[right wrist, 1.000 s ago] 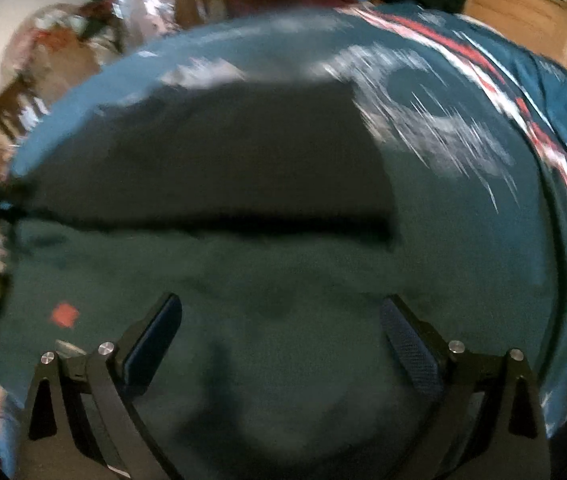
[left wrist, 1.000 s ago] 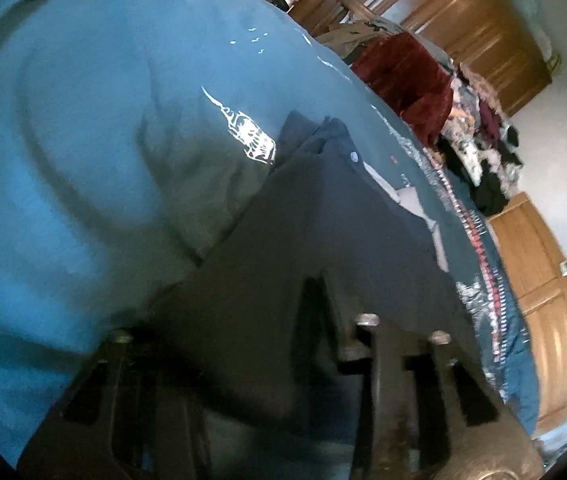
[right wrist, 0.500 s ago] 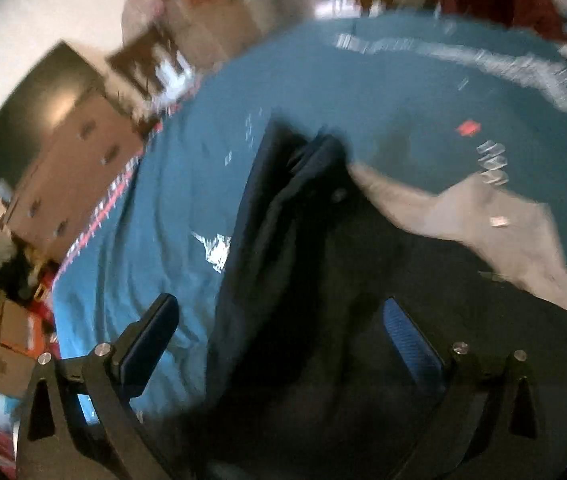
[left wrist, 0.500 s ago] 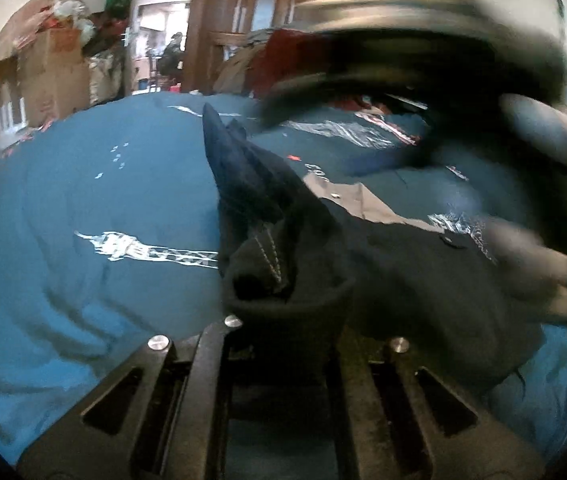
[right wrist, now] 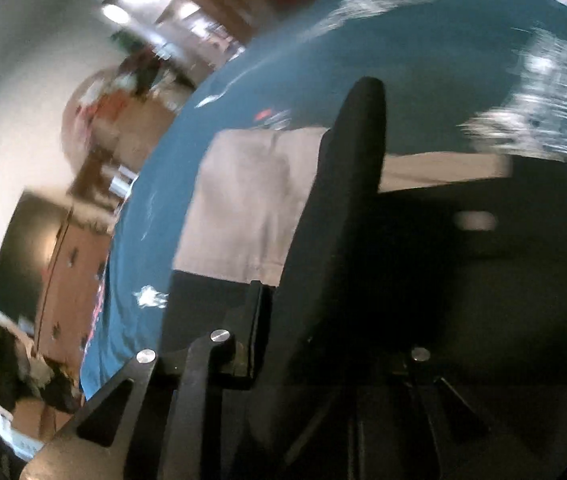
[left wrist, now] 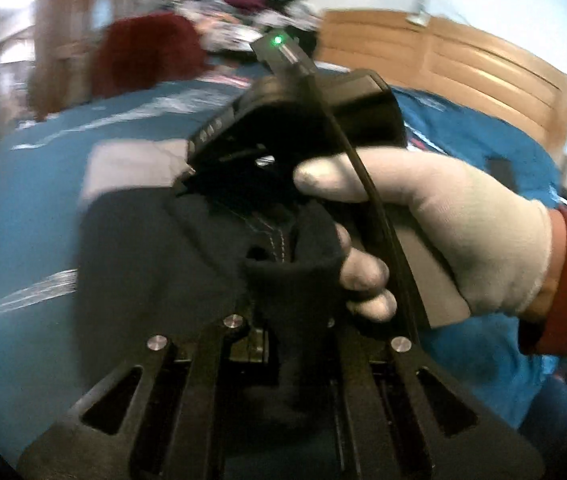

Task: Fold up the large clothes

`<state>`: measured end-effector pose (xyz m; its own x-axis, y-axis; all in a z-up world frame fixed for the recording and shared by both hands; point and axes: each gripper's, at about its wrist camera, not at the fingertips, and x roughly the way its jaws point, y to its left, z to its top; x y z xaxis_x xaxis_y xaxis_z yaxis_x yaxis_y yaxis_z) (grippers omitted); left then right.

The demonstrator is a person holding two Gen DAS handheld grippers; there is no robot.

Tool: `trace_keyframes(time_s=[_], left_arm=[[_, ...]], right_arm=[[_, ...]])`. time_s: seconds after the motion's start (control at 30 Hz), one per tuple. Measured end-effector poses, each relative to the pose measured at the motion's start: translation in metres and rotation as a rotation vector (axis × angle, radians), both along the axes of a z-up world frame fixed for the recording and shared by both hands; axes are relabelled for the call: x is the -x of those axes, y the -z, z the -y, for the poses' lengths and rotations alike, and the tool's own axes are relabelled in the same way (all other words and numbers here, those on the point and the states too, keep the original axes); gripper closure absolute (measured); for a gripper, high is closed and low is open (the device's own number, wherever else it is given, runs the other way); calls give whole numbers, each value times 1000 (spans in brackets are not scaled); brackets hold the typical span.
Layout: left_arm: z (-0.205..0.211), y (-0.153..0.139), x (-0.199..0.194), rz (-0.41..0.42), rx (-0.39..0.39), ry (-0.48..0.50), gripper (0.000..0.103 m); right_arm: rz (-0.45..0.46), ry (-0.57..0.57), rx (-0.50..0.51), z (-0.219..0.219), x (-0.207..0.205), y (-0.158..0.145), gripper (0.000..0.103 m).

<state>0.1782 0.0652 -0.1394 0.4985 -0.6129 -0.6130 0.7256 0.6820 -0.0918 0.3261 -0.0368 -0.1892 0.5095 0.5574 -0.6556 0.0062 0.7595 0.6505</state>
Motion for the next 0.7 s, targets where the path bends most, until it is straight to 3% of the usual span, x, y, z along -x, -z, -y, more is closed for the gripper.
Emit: trace_keyframes(time_s=[0.17, 0.27, 0.33, 0.47, 0.53, 0.6, 0.7], left_arm=[[58, -8, 2, -44, -19, 62, 95], [89, 17, -6, -84, -97, 72, 92], [104, 52, -18, -155, -161, 57, 91], [100, 53, -22, -143, -137, 45, 84], [92, 46, -18, -152, -136, 63, 82], [74, 30, -2, -160, -105, 88, 82], [20, -1, 30, -112, -31, 78, 78]], right_arm=[[-34, 7, -106, 79, 5, 12, 84], [-102, -12, -140, 107, -8, 48, 84], [-141, -3, -178, 119, -12, 76, 89], [-136, -15, -326, 133, -14, 101, 92], [-157, -32, -327, 132, -13, 98, 86], [-183, -38, -318, 140, -3, 90, 64], [-188, -68, -307, 147, 24, 76, 50]])
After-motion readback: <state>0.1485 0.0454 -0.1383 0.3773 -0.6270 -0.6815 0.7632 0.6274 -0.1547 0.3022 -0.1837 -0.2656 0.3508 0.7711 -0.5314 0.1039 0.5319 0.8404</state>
